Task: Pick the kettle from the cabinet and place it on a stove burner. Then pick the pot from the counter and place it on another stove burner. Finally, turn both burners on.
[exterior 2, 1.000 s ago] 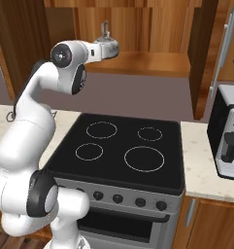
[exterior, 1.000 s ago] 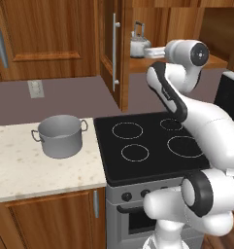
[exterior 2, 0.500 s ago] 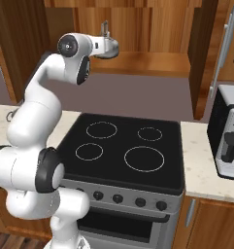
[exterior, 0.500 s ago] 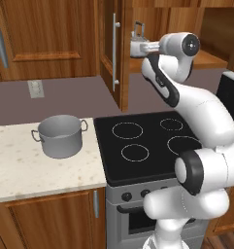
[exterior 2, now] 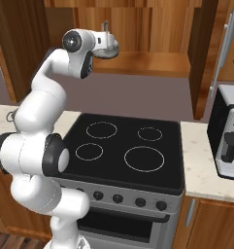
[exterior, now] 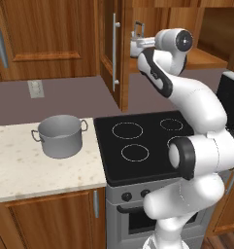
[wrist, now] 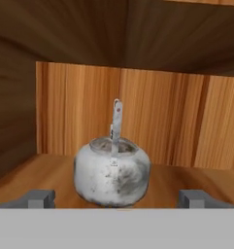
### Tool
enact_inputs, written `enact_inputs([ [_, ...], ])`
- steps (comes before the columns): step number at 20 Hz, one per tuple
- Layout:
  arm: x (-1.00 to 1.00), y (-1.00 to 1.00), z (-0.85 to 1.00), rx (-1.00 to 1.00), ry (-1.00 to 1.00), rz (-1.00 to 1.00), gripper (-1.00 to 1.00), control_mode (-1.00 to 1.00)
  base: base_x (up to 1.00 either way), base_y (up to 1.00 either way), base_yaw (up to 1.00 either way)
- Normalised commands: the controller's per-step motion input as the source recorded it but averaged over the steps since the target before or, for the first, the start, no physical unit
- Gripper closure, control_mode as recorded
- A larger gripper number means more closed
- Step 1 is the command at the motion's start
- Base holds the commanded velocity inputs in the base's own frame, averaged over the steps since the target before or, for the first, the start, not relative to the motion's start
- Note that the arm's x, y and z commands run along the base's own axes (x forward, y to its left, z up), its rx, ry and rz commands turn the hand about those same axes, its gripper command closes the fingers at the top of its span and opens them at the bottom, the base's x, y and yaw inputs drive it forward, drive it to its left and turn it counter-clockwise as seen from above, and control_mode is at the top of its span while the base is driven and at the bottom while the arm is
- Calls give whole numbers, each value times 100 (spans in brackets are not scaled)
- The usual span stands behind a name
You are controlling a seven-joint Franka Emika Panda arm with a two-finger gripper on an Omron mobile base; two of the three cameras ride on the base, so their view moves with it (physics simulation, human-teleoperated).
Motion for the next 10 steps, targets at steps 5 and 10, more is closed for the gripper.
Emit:
enact_inputs([
  [5, 19, 1, 0, -4, -9, 0, -100, -100, 0, 0, 0],
  [10, 10, 3, 0, -1, -3, 0, -100, -100, 0, 0, 0],
])
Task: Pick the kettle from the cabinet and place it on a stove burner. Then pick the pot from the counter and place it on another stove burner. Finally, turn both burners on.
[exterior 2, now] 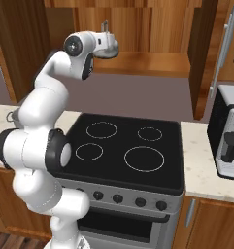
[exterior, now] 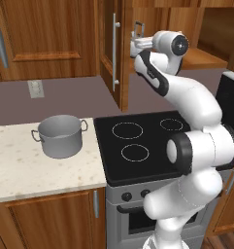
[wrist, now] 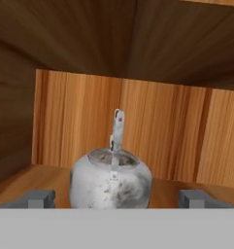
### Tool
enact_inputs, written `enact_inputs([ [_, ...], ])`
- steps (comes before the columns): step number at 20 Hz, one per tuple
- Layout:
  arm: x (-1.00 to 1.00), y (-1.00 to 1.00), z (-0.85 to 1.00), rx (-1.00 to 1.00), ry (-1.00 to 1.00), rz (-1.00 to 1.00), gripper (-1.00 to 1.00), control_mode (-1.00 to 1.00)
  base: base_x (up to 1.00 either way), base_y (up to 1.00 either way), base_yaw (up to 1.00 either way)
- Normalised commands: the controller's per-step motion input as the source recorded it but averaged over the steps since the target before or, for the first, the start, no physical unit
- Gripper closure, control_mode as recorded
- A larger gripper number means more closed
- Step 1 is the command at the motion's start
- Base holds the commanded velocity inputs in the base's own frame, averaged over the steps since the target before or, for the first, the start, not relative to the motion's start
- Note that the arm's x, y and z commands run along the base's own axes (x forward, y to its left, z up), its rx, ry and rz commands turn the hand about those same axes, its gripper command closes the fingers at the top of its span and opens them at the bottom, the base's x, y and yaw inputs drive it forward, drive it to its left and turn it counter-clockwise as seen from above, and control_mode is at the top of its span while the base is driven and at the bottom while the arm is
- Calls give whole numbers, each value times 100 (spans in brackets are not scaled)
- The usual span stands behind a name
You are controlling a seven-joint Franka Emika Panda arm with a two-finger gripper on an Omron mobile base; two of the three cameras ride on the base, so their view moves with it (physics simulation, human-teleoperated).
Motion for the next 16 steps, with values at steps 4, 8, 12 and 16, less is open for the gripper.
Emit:
enact_inputs([
  [4, 22, 0, 1, 0, 0, 0, -100, -100, 0, 0, 0],
  [8, 37, -2, 4, 7, 0, 0, -100, -100, 0, 0, 0],
  [12, 34, -1, 9, 5, 0, 0, -100, -100, 0, 0, 0],
  [16, 30, -1, 4, 3, 0, 0, -100, -100, 0, 0, 0],
])
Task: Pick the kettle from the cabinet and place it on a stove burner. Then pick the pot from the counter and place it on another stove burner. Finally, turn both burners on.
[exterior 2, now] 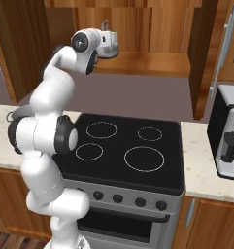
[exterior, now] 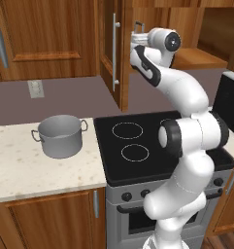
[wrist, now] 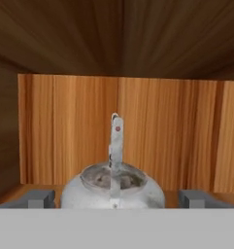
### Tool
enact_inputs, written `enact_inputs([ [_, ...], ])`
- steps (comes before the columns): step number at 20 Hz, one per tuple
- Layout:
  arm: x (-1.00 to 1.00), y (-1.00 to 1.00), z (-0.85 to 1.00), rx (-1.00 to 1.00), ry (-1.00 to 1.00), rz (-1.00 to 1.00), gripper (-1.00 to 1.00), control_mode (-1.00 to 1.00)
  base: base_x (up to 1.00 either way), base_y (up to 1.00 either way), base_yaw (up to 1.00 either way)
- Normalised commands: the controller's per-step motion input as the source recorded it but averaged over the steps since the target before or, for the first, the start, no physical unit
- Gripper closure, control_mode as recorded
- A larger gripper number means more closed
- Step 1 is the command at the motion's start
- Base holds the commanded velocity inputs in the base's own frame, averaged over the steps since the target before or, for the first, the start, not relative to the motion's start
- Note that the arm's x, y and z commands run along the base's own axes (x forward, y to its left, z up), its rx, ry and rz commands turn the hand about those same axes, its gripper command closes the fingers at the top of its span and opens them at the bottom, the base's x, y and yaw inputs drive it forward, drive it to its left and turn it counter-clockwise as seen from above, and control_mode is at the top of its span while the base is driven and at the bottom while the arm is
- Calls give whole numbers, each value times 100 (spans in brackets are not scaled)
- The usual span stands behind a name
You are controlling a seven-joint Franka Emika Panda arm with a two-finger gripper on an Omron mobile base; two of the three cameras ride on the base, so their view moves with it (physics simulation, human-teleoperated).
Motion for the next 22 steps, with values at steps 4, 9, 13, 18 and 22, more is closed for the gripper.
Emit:
enact_inputs([
  [4, 26, -3, 3, 2, 0, 0, -100, -100, 0, 0, 0],
  [9, 29, -1, 2, 1, 0, 0, -100, -100, 0, 0, 0],
  [13, 26, 0, 0, 0, 0, 0, -100, -100, 0, 0, 0],
  [18, 23, 0, 0, 0, 0, 0, -100, -100, 0, 0, 0],
  [22, 25, 1, 0, 0, 0, 0, -100, -100, 0, 0, 0],
])
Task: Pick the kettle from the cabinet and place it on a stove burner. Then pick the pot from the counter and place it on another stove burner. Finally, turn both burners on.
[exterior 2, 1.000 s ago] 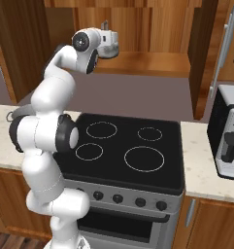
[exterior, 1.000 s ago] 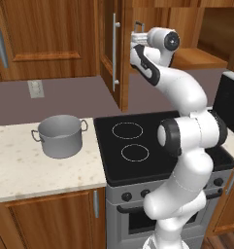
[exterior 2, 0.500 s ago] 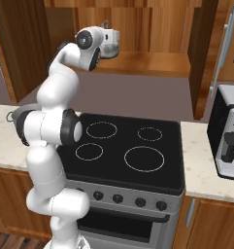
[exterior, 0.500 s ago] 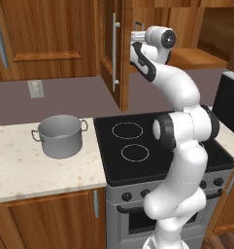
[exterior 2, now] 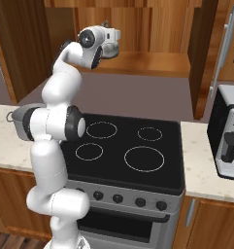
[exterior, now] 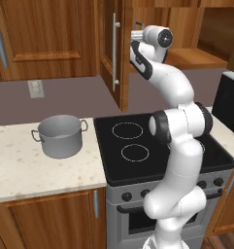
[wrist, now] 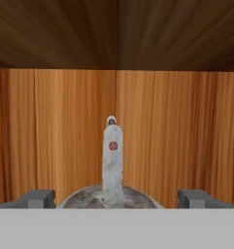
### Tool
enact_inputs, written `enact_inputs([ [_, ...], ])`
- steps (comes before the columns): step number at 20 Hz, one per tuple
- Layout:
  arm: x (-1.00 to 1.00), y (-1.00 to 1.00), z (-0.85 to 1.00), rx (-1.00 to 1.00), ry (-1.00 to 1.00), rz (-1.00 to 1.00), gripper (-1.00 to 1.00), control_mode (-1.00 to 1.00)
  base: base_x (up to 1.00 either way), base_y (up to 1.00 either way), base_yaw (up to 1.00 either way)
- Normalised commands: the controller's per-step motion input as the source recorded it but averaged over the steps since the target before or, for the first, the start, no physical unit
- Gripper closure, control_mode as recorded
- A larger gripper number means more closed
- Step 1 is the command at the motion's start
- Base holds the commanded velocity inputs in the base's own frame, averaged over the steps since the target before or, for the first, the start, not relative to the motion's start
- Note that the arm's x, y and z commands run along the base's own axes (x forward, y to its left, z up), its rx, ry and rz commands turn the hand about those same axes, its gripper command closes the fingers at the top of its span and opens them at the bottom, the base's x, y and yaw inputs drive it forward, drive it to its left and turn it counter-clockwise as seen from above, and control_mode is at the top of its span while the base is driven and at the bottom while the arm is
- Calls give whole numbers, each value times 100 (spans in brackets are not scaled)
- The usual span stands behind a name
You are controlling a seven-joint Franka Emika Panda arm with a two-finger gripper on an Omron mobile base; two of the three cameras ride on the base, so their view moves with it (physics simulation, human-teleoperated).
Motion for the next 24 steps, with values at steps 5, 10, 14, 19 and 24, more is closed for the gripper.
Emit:
enact_inputs([
  [5, 12, 2, 0, 0, 0, 0, -100, -100, 0, 0, 0],
  [10, 9, 2, 0, 0, 0, 0, -100, -100, 0, 0, 0],
  [14, 7, 7, 0, 0, 0, 0, 100, -100, 0, 0, 0],
  [19, 1, 2, 0, 0, 0, 0, 100, -100, 0, 0, 0],
  [24, 0, 0, 0, 0, 0, 0, 100, -100, 0, 0, 0],
])
